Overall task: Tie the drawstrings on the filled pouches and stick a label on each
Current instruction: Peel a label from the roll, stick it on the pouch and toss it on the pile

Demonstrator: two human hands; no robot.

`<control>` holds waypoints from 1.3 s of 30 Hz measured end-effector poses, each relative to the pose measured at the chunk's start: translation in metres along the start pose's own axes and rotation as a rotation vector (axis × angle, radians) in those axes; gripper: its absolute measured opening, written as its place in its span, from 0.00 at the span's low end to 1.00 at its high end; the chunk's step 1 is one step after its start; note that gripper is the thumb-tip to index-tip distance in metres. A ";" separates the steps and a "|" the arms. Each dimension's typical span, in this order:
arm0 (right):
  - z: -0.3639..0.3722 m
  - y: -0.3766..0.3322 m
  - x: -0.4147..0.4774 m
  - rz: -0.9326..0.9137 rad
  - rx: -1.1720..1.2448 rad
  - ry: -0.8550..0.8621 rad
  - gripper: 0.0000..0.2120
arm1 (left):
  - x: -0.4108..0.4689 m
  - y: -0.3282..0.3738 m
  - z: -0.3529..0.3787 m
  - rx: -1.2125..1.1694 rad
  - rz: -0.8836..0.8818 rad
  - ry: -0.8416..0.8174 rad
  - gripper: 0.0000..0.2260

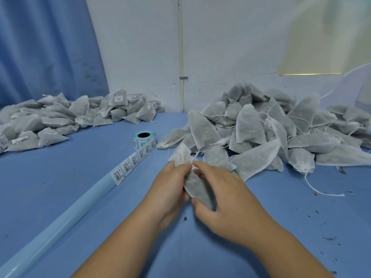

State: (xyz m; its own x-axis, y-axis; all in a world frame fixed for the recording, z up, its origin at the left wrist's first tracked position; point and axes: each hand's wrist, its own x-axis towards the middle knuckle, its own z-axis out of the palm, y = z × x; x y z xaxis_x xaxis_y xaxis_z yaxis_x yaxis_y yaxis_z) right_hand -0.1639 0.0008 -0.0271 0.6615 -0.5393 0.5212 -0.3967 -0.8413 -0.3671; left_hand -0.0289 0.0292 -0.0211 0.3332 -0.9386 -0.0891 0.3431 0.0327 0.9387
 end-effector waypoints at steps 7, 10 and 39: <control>0.005 0.003 -0.001 0.280 0.399 0.195 0.17 | 0.001 0.006 -0.010 0.077 0.024 -0.063 0.10; 0.002 0.008 0.003 0.439 0.502 0.314 0.11 | 0.000 0.006 -0.013 0.110 0.025 -0.158 0.10; 0.012 0.002 0.023 0.676 1.074 0.086 0.08 | 0.012 0.016 -0.036 0.218 0.026 -0.142 0.09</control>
State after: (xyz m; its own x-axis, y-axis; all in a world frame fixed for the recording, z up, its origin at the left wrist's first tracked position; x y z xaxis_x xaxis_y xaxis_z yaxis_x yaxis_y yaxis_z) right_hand -0.1419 -0.0131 -0.0257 0.4708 -0.8820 0.0203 0.1021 0.0316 -0.9943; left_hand 0.0123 0.0306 -0.0197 0.2074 -0.9778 -0.0311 0.1334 -0.0033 0.9911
